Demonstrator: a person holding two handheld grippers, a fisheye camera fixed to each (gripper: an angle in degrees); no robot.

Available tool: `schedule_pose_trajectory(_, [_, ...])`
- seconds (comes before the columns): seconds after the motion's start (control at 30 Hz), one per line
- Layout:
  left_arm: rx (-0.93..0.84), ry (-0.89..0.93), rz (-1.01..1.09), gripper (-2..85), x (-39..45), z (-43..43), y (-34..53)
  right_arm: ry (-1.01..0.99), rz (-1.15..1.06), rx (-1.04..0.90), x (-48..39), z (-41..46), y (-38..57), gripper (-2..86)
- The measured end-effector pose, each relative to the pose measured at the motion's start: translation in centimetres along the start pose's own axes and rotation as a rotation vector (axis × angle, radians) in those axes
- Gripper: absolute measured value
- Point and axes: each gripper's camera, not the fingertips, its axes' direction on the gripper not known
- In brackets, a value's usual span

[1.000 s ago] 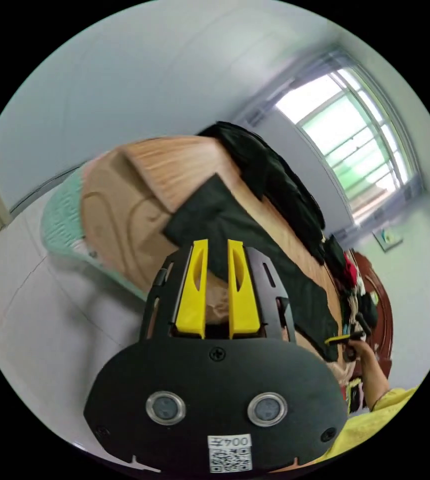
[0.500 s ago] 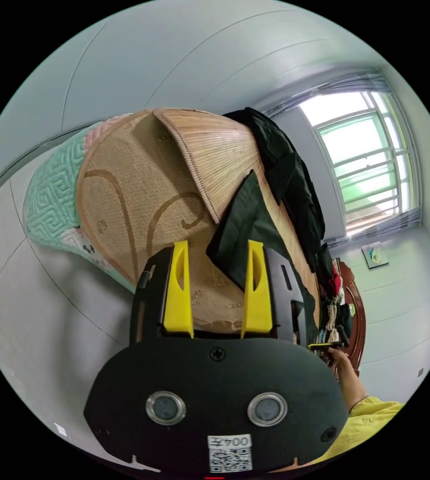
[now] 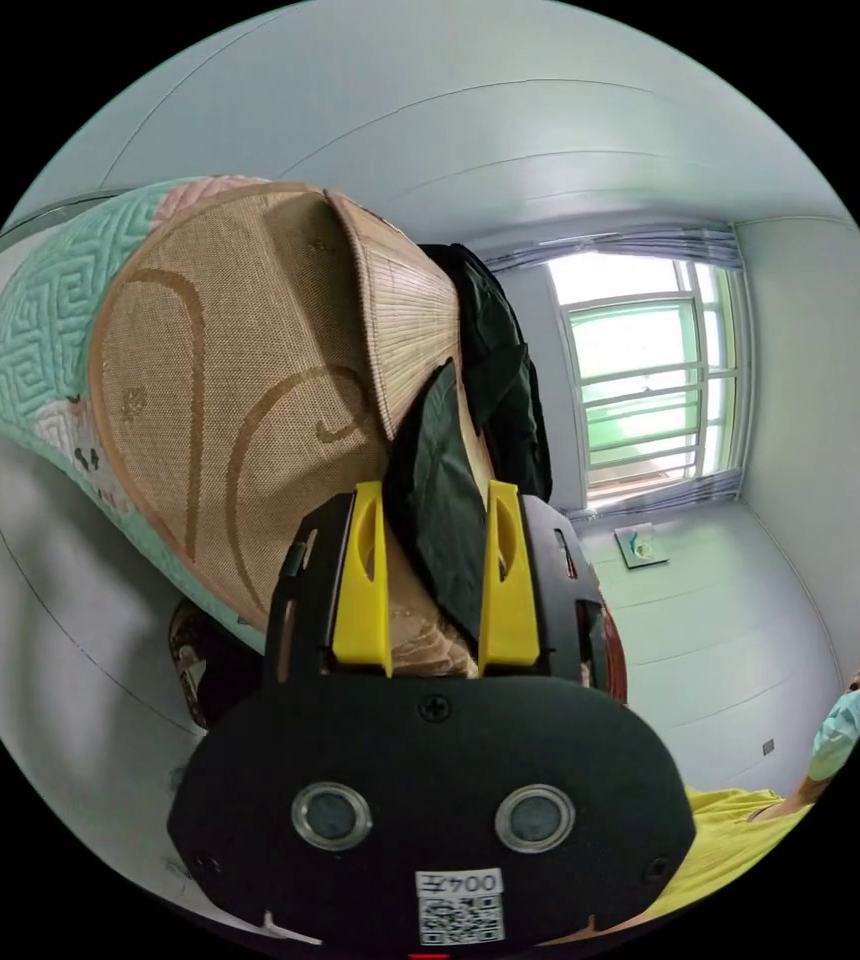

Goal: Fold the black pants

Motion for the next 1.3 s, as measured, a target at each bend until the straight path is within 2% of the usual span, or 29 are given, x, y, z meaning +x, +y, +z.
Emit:
schedule_pose_trajectory(0.17, [-0.025, -0.043, 0.07, 5.0, 1.3, -0.3, -0.1, -0.001, -0.003, 0.026, 0.2, 0.4, 1.1, 7.9])
schedule_pose_trajectory(0.4, [-0.027, -0.167, 0.186, 2.9, 6.7, -0.9, -0.1, -0.002, -0.017, 0.094, 0.9, 1.4, 3.7, 8.0])
schedule_pose_trajectory(0.63, [-0.004, -0.122, 0.402, 2.2, 16.0, -0.8, -0.2, -0.022, 0.034, 0.215, 2.5, 2.9, 7.9, 9.6])
schedule_pose_trajectory(0.73, [-0.028, -0.089, 0.504, 2.1, 20.5, 0.1, -0.4, -0.175, 0.042, 0.32, 3.7, 3.2, 10.6, 15.4])
schedule_pose_trajectory(0.87, [-0.058, -0.004, 0.697, 2.0, 28.3, 1.8, 0.0, -0.43, 0.093, 0.561, 5.6, 3.6, 15.7, 16.8])
schedule_pose_trajectory(1.17, [-0.207, 0.156, 1.027, 1.8, 47.1, 9.8, 4.7, -1.091, 0.11, 0.78, 10.6, 7.8, 22.3, 19.6])
schedule_pose_trajectory(1.3, [-0.26, 0.231, 1.109, 1.7, 53.6, 13.9, 8.5, -1.267, 0.101, 0.831, 12.8, 9.0, 23.8, 20.1])
